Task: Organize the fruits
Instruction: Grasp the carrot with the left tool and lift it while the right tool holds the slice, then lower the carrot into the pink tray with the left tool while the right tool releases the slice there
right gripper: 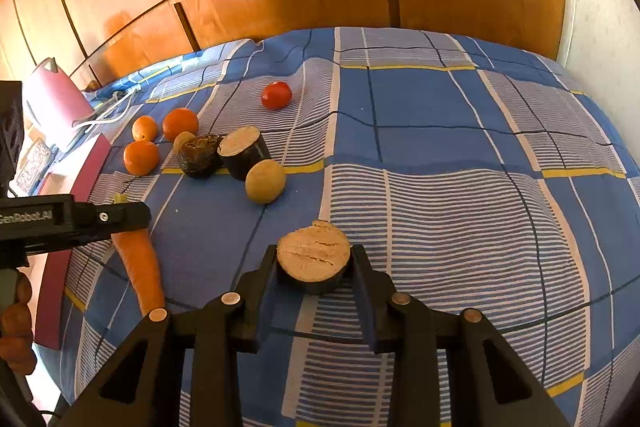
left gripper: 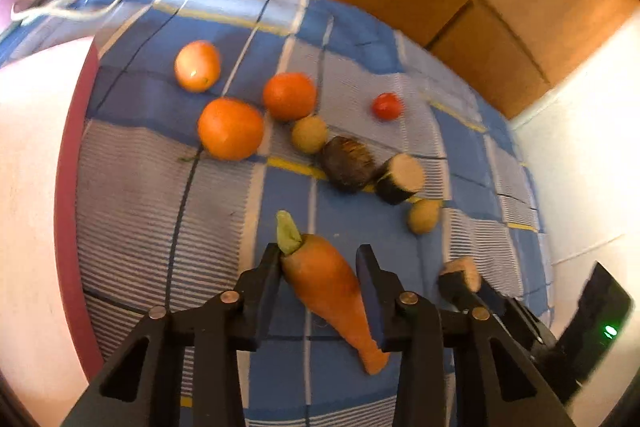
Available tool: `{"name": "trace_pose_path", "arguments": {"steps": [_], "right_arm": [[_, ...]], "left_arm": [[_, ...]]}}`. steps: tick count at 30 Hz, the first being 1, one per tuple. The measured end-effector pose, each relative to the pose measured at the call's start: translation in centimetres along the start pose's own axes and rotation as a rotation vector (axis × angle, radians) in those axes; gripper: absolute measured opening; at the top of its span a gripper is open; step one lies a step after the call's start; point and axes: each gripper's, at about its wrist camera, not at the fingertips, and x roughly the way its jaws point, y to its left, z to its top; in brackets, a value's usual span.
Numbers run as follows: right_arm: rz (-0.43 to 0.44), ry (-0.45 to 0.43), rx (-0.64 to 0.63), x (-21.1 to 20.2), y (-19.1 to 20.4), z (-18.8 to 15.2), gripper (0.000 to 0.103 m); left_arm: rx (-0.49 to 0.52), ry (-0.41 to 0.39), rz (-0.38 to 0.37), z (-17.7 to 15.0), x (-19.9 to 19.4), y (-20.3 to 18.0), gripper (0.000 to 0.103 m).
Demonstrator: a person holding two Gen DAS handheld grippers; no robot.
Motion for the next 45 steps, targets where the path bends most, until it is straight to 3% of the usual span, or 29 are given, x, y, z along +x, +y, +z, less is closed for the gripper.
{"name": "trace_pose_path", "arguments": {"steps": [4, 10, 15, 26, 33, 36, 45], "right_arm": [[-0.006, 0.005, -0.002, -0.1, 0.1, -0.1, 0.034], [-0.026, 0.008, -0.010, -0.1, 0.4, -0.1, 0.034], [-0.035, 0.016, -0.009, -0.2, 0.3, -0.1, 0.034], [0.024, -0.036, -0.045, -2.2, 2.3, 0.8, 0.034], [0.126, -0.053, -0.155, -3.5, 7.3, 1.9, 0.034], [0.159, -0.045, -0.212, -3.6, 9.9, 2.0, 0.034], [0.263, 0.016, -0.366, -2.9, 17.5, 0.8, 0.034]], "left_arm": [[0.081, -0.034, 0.003, -0.5, -0.7, -1.3, 0.037], [0.099, -0.022, -0.022, -0.2, -0.2, -2.0, 0.034], [0.138, -0.075, -0.062, -0.1, -2.1, -2.9, 0.033], [0.107, -0.164, -0.044, -0.7, -7.8, 0.0, 0.032], [0.032, -0.242, 0.049, -0.7, -13.7, 5.9, 0.033], [-0.014, -0.280, 0.125, -1.1, -15.9, 9.3, 0.033], [-0.149, -0.301, 0.292, -3.4, -18.0, 16.8, 0.032]]}}
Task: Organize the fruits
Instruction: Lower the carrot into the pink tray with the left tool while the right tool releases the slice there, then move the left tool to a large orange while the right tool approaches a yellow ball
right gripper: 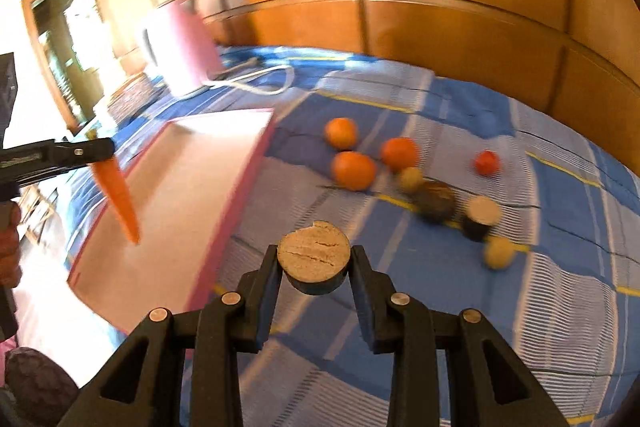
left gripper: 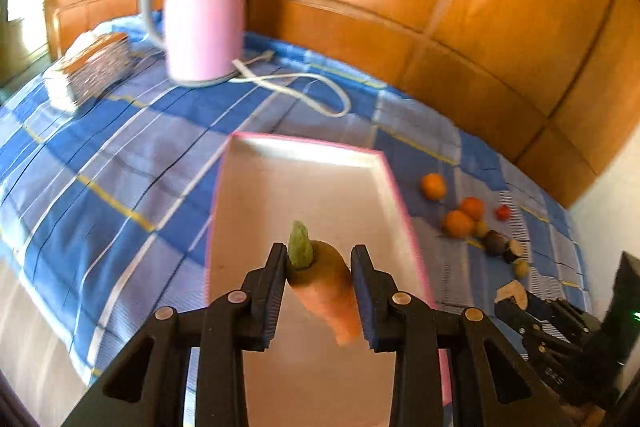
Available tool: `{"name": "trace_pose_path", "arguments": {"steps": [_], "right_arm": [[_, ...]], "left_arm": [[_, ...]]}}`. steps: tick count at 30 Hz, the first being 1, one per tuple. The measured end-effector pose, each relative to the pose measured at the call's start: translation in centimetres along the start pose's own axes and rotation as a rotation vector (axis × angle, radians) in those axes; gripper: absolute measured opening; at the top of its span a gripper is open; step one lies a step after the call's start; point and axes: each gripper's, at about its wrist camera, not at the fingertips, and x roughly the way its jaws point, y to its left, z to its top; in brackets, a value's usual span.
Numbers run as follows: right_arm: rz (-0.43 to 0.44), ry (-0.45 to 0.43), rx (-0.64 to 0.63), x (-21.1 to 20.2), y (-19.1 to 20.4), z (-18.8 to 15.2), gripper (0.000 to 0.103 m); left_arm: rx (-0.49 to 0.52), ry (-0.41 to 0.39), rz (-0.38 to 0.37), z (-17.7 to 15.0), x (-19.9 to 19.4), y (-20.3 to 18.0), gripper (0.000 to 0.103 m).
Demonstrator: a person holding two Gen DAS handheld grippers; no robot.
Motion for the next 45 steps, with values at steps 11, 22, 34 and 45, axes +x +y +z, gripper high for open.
{"name": "trace_pose_path", "arguments": {"steps": [11, 22, 34, 45], "right_arm": [[0.115, 0.047, -0.172, 2.8, 8.5, 2.1, 0.034], [0.131, 0.040, -0.152, 4.4, 10.9, 3.6, 0.040], [0.080, 0.038, -0.067, 3.5, 8.8, 1.9, 0.041], [-0.002, -0.021, 0.040, 1.3, 5.1, 1.0, 0.041]], "left_arm": [[-0.041, -0.042, 0.035, -1.3, -1.1, 1.2, 0.031], [-0.055, -0.070, 0.076, -1.5, -1.8, 1.5, 0.065], [0.004, -0.133, 0.107, -1.7, -3.6, -0.4, 0.077], [0.091, -0.137, 0.090, -2.7, -3.8, -3.7, 0.084]]}}
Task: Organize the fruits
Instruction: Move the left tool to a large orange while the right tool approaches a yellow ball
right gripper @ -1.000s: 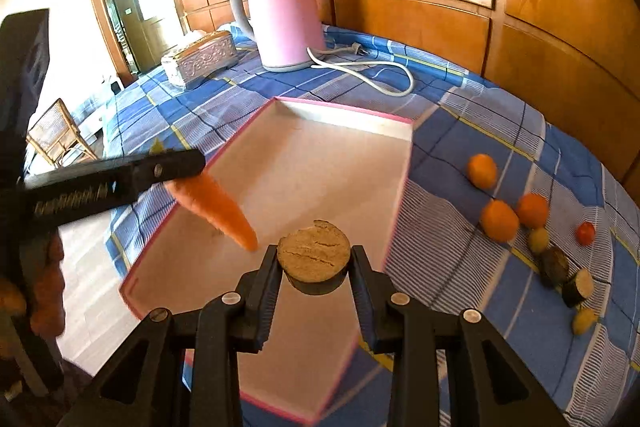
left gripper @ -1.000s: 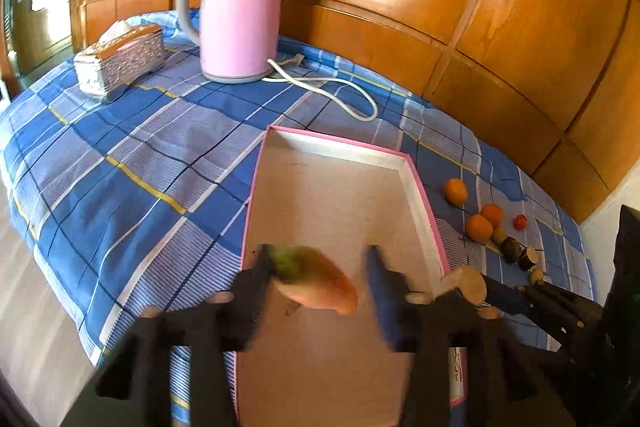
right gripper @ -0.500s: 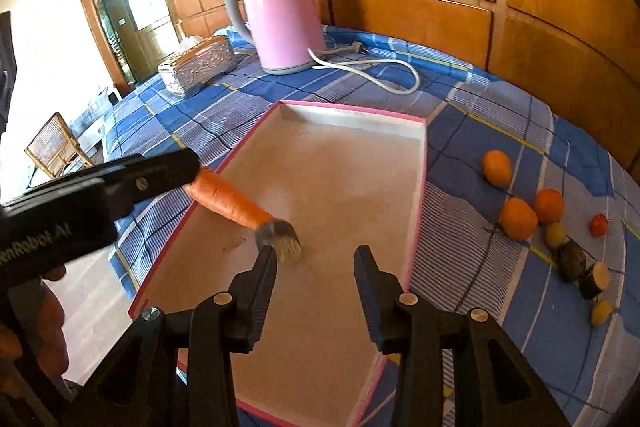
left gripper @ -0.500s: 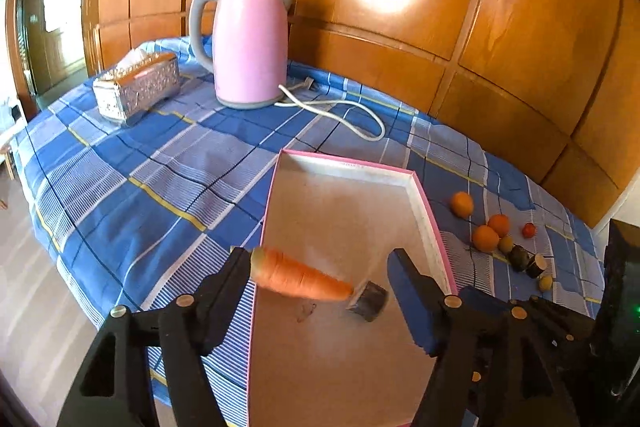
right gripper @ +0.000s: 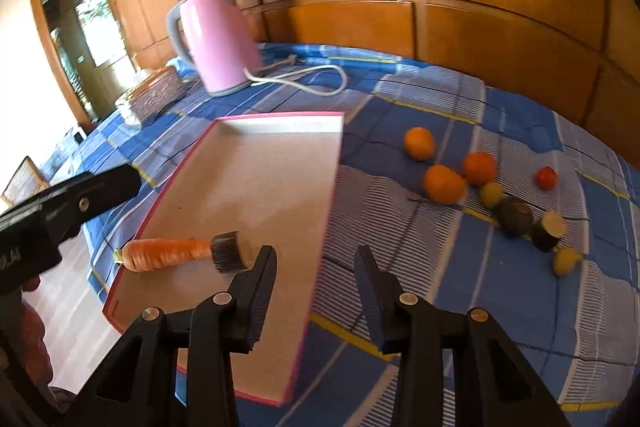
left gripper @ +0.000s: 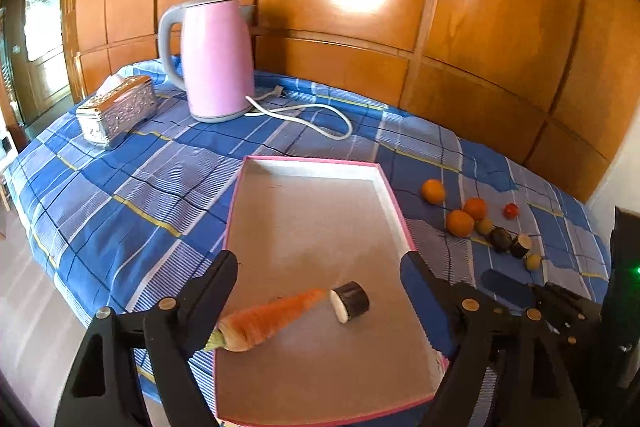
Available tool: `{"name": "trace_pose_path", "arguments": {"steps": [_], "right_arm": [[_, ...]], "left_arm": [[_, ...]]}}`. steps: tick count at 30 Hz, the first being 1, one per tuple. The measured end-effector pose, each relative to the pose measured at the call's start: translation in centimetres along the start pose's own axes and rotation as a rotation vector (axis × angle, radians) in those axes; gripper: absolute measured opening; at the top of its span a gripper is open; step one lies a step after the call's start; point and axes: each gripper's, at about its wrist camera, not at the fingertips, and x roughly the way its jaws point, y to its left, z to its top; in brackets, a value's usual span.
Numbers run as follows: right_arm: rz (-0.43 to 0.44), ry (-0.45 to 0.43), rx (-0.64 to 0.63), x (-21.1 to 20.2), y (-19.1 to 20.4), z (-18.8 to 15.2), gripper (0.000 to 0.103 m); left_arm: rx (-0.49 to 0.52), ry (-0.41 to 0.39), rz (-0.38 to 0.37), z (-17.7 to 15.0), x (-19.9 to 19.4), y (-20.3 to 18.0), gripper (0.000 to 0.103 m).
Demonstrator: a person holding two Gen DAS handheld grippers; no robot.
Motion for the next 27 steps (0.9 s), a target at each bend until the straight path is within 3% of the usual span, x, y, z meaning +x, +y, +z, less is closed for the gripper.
{"name": "trace_pose_path", "arguments": {"steps": [10, 21, 27], "right_arm": [[-0.057, -0.029, 0.062, -1.3, -3.0, -0.7, 0.041], [-0.157, -0.001, 0.198, -1.7, -8.4, -2.6, 0.041], [-0.192, 0.004, 0.239, -1.9, -10.2, -3.3, 0.041]], "left_arm": [[0.059, 0.036, -0.031, -0.9, 0.6, -2.5, 0.085], [0.083, 0.088, -0.082, -1.2, 1.8, -4.0, 0.085], [0.122, 0.104, -0.121, -0.8, 2.6, -5.3, 0.079]]}}
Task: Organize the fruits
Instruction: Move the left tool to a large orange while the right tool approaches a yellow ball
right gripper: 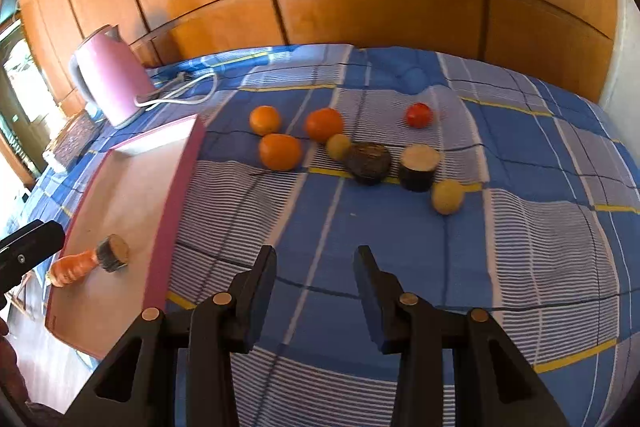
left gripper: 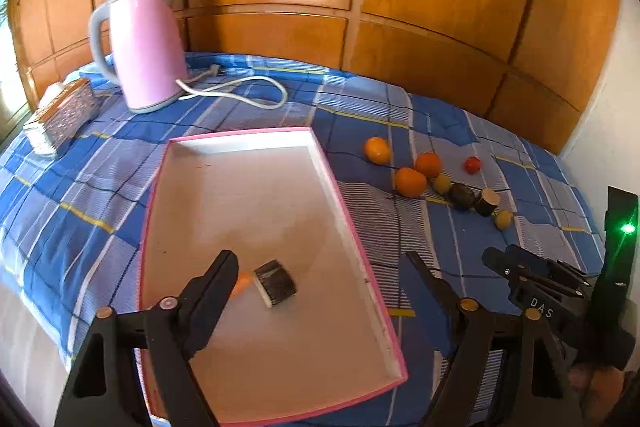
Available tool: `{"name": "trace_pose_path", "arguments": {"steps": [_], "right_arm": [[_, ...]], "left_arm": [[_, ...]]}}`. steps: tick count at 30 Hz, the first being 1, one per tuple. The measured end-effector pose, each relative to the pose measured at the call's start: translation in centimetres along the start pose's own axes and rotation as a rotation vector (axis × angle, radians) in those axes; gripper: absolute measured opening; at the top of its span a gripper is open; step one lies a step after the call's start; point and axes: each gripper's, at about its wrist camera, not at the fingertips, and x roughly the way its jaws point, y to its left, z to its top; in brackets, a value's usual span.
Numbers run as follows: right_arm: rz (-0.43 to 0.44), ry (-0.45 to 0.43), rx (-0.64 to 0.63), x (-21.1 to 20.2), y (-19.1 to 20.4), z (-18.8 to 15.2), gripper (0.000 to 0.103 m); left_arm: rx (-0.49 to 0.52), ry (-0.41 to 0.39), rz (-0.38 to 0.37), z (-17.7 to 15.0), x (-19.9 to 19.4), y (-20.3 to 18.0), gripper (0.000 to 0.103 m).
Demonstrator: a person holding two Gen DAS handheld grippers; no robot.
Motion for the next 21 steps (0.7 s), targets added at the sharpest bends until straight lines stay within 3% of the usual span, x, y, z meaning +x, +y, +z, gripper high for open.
{"name": "trace_pose_path", "arguments": {"steps": [5, 13, 21], "right_arm": [[-0.011, 0.002, 0.012, 0.0, -0.8, 0.0, 0.041], [-0.024, -0.003, 0.018, 0.1, -1.5, 0.1, 0.041], [-0.049, -0.002, 0.060, 0.3, -3.5, 0.2, 0.041]], "left_arm": [[0.011, 0.028, -0.042, 0.8, 1.2, -1.1, 0.077], [0.052, 0.078, -0.094, 2.2, 3.8, -3.4, 0.057], [0.065, 0.115, -0.112, 3.6, 6.7, -5.3, 0.056]]}}
